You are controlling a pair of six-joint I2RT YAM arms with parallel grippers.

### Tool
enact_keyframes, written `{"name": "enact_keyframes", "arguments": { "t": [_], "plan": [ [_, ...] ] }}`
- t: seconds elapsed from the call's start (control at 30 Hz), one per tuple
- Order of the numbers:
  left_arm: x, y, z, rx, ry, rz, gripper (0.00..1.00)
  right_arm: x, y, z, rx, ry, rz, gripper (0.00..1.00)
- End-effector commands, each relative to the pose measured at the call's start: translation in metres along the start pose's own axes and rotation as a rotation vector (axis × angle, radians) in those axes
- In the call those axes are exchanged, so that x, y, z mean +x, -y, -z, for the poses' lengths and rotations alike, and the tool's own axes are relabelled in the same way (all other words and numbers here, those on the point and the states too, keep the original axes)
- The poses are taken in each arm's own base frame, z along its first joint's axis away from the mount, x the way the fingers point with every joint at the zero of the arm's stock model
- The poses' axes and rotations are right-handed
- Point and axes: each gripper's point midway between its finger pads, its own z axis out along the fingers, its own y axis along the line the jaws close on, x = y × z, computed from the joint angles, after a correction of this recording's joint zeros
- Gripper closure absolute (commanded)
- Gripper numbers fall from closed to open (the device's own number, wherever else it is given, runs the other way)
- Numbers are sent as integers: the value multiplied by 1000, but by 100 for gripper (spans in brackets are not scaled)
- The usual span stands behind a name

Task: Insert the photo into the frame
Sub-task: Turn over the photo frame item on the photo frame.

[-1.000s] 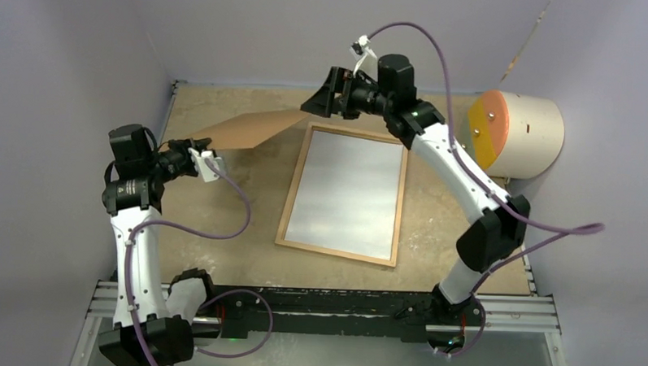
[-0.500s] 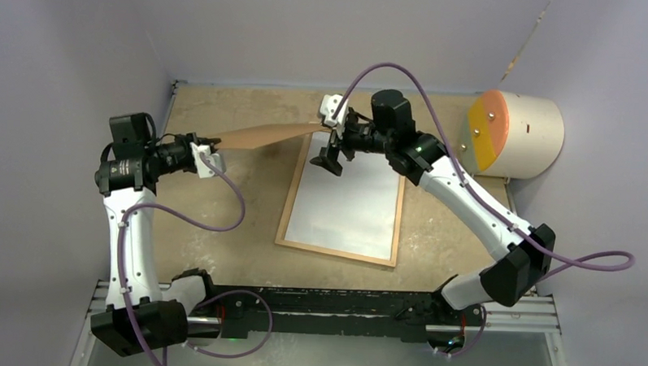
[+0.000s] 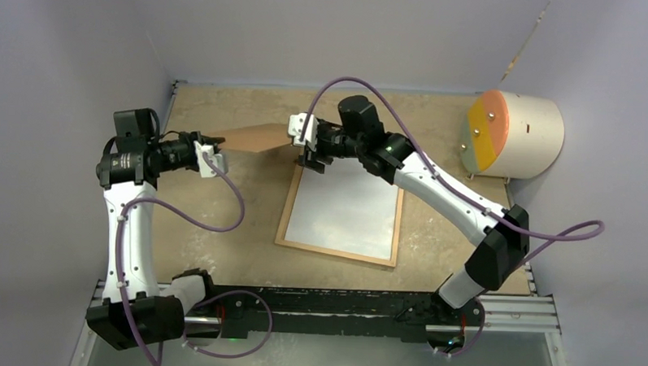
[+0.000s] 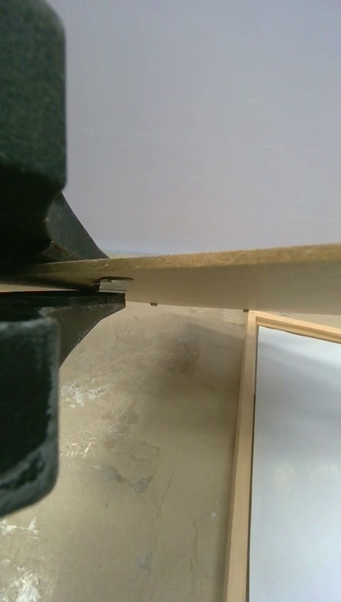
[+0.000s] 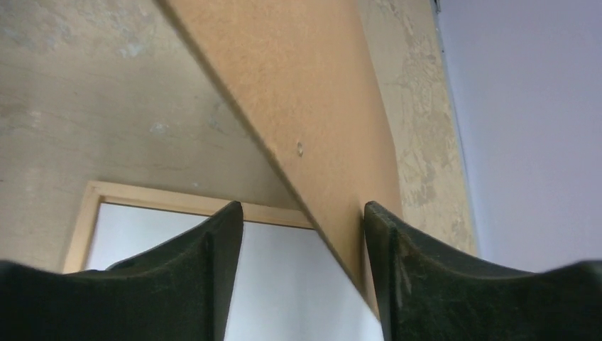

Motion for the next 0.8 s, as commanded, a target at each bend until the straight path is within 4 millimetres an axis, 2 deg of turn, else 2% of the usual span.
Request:
{"name": "enact_keyframes", "arguments": {
  "t": [0.0, 0.07, 0.13, 0.17, 0.27, 0.33, 0.37, 0.4, 0.43, 0.53, 0.67, 0.77],
  "plan": [
    [-27, -21, 3, -38, 87, -132, 100, -19, 25, -5, 82, 21, 80, 46],
    [-26, -20, 2, -31, 86, -130, 100, -20, 30, -8, 95, 25, 84, 64],
    [-24, -19, 1, -28, 84, -130, 100, -20, 33, -10, 106, 24, 82, 92],
    [-23, -19, 1, -28, 83, -130, 100, -20, 35, -11, 116, 23, 79, 100],
    [-23, -20, 0, -32, 90, -133, 97, -18, 39, -11, 147, 28, 63, 100],
    [-23, -26, 0, -65, 93, -104, 57, -23, 39, -8, 166, 58, 46, 100],
    [-25, -37, 1, -107, 94, -114, 32, -26, 39, -7, 176, 75, 33, 100],
    [-25, -45, 2, -144, 95, -109, 20, -26, 39, -7, 188, 88, 8, 100],
    [-26, -53, 4, -186, 95, -101, 16, -32, 42, -5, 207, 112, -12, 100],
    [-30, -86, 13, -343, 101, -39, 13, -40, 50, -3, 249, 142, -72, 100],
    [-29, -135, 32, -564, 117, 191, 10, -45, 69, -1, 345, 163, -252, 100],
    [-20, -149, 33, -572, 93, 310, 8, -43, 82, -5, 386, 175, -414, 100]
  ]
}}
